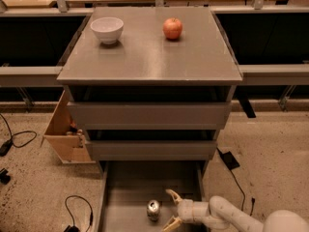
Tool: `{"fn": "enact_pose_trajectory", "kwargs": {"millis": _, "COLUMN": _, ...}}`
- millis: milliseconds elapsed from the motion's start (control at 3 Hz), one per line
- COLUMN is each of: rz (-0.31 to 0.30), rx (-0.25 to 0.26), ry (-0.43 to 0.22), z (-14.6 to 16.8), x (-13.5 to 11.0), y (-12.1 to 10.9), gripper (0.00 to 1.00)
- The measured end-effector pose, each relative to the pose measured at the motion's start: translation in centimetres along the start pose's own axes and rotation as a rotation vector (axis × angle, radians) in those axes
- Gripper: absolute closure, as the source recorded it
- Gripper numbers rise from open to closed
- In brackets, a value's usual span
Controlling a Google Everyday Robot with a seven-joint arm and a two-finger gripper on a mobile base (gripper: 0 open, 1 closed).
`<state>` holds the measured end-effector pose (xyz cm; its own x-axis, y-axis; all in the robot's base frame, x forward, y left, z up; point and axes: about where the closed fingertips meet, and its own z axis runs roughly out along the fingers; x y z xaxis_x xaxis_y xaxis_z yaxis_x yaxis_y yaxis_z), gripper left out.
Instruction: Pick 7up can from bottom drawer and place on counter
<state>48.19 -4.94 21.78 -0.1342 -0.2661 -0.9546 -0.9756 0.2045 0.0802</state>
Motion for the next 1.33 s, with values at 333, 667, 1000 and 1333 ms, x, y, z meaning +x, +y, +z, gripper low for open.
{"fn": "enact_pose_trajectory", "kwargs": {"millis": 333, "rz": -0.016, "rx": -0.043, "ry": -0.049, "z": 4.2, "x": 1.4, "y": 0.3, "gripper": 0.00}}
{"fn": "enact_pose_trajectory", "kwargs": {"millis": 667, "rz": -0.025, "rx": -0.072, "ry": -0.086, "z": 6.6, "x": 2.0, "y": 0.4, "gripper": 0.00}}
{"fn": "enact_pose_trajectory", "kwargs": {"millis": 1000, "rz": -0.040, "rx": -0.098, "ry": -0.122, "z": 8.4, "x": 1.7, "y": 0.5, "gripper": 0.19}}
{"fn": "enact_pose_trajectory", "kwargs": {"millis": 1333, "rz": -0.043, "rx": -0.102, "ry": -0.127, "z": 8.6, "x": 1.7, "y": 0.4, "gripper": 0.42}}
